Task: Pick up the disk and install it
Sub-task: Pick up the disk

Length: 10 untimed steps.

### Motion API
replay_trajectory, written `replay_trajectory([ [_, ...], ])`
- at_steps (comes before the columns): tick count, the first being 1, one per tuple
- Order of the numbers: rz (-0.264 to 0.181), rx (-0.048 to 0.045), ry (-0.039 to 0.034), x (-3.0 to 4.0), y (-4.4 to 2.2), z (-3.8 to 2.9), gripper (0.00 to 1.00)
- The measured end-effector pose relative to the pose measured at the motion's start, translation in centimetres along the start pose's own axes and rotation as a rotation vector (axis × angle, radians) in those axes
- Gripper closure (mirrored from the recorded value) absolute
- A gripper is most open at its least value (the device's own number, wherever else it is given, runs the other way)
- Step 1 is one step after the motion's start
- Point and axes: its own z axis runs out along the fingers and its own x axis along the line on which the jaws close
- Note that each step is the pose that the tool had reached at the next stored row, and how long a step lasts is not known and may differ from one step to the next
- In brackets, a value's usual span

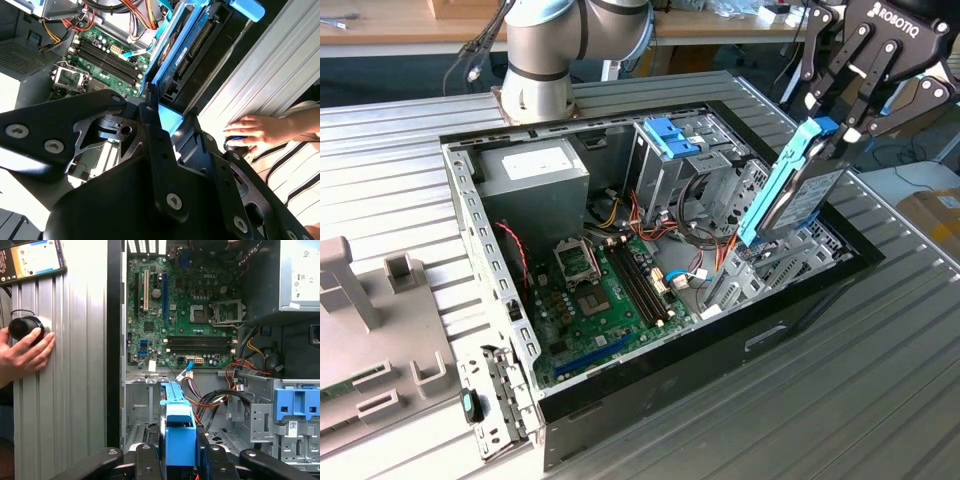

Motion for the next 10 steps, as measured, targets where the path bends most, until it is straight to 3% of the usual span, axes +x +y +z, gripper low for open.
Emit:
replay_trajectory([
  [10,-0.001,0.0094,0.0001,0.0,-0.07,0.61,0.64],
])
